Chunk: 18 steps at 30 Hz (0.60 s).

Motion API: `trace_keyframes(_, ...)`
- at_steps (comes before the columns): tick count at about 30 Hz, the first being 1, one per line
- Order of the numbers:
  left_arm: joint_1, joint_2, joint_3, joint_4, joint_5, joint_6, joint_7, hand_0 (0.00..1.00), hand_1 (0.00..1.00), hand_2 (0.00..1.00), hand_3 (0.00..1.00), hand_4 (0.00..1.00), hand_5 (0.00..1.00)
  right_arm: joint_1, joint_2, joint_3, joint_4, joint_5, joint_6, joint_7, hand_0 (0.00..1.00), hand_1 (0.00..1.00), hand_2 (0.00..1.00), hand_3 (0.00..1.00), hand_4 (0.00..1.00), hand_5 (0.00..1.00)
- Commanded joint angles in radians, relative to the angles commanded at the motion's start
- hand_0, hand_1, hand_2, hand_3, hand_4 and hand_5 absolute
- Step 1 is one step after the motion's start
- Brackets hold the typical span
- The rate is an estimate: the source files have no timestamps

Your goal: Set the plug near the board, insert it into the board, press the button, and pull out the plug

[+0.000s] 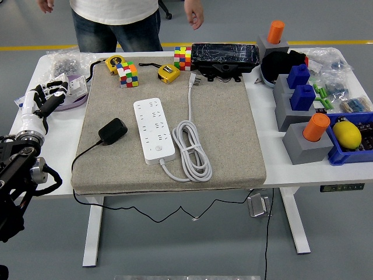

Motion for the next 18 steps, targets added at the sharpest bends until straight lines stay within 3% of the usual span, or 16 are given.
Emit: trace_keyframes(18, 0.0, -0.002, 0.007, -0.004, -0.005, -0.002, -0.001, 0.643, 0.657, 0.599, 0.576, 0.708, 0.316, 0.004, -0.004, -0.011, 0.001, -0.001, 0.001, -0.001, 0.609, 0.675, 0.687, 0.572, 0.915, 0.447)
